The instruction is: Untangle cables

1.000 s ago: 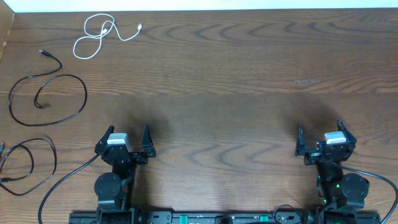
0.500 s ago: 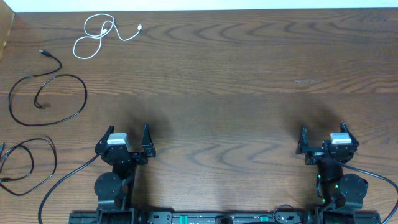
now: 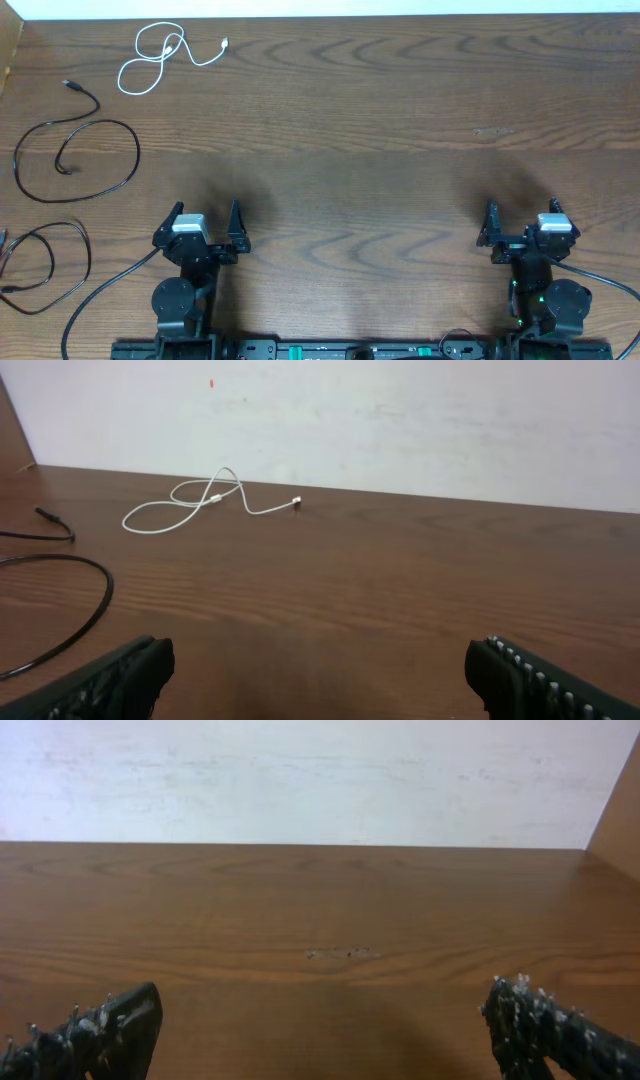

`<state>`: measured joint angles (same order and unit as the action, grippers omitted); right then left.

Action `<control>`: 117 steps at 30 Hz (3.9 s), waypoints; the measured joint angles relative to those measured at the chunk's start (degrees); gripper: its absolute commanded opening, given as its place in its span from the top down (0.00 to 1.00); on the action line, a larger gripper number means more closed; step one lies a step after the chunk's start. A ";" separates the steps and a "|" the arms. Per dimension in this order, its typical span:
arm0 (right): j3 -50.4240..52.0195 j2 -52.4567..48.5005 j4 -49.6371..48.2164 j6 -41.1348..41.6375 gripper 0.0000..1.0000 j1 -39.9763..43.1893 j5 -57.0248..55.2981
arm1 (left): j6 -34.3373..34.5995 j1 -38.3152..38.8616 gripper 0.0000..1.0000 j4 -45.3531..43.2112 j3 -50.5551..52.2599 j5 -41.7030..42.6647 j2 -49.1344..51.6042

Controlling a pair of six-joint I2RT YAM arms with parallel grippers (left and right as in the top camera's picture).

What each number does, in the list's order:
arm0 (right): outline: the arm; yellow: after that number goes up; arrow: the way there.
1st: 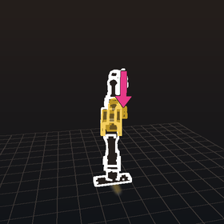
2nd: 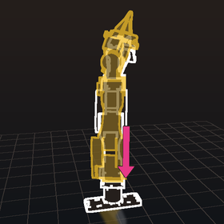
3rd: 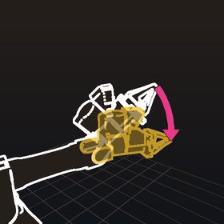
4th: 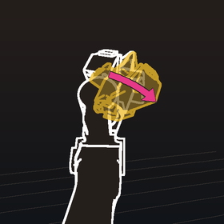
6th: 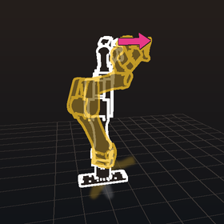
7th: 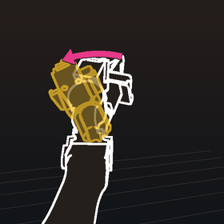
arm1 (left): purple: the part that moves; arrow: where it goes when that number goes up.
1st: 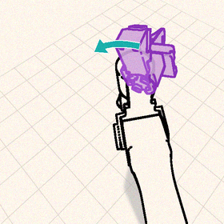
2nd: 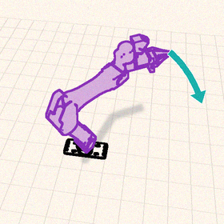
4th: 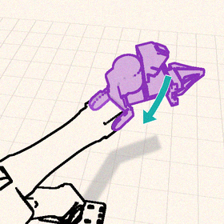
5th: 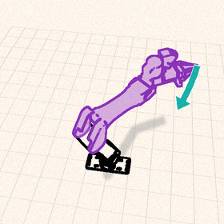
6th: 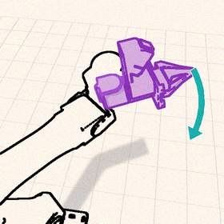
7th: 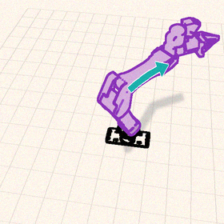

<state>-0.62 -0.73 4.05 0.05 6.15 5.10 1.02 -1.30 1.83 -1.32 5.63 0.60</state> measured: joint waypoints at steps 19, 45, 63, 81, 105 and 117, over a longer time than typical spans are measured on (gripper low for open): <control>0.00 0.02 0.17 0.90 0.01 -4.48 -1.07 | 0.02 0.00 0.01 0.00 0.00 0.00 0.00; 0.00 0.02 0.15 0.72 0.01 -5.75 -1.29 | 0.02 0.00 0.01 0.00 0.00 0.00 0.00; 0.00 0.02 0.13 0.57 0.01 -5.75 -1.29 | 0.00 0.00 0.01 0.00 0.00 0.00 0.00; 0.00 0.02 0.11 0.57 0.01 -5.75 -1.29 | 0.02 0.00 0.01 0.04 0.00 -0.52 0.00; 0.00 0.02 0.09 0.57 0.01 -5.75 -1.29 | 0.02 0.00 0.01 0.07 0.00 -0.66 0.00; 0.00 0.02 0.09 0.57 0.01 -5.75 -1.29 | 0.02 0.00 0.01 0.07 0.00 -0.66 0.00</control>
<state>-0.62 -0.71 4.14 0.62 0.40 3.81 1.04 -1.30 1.89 -1.32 4.97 0.60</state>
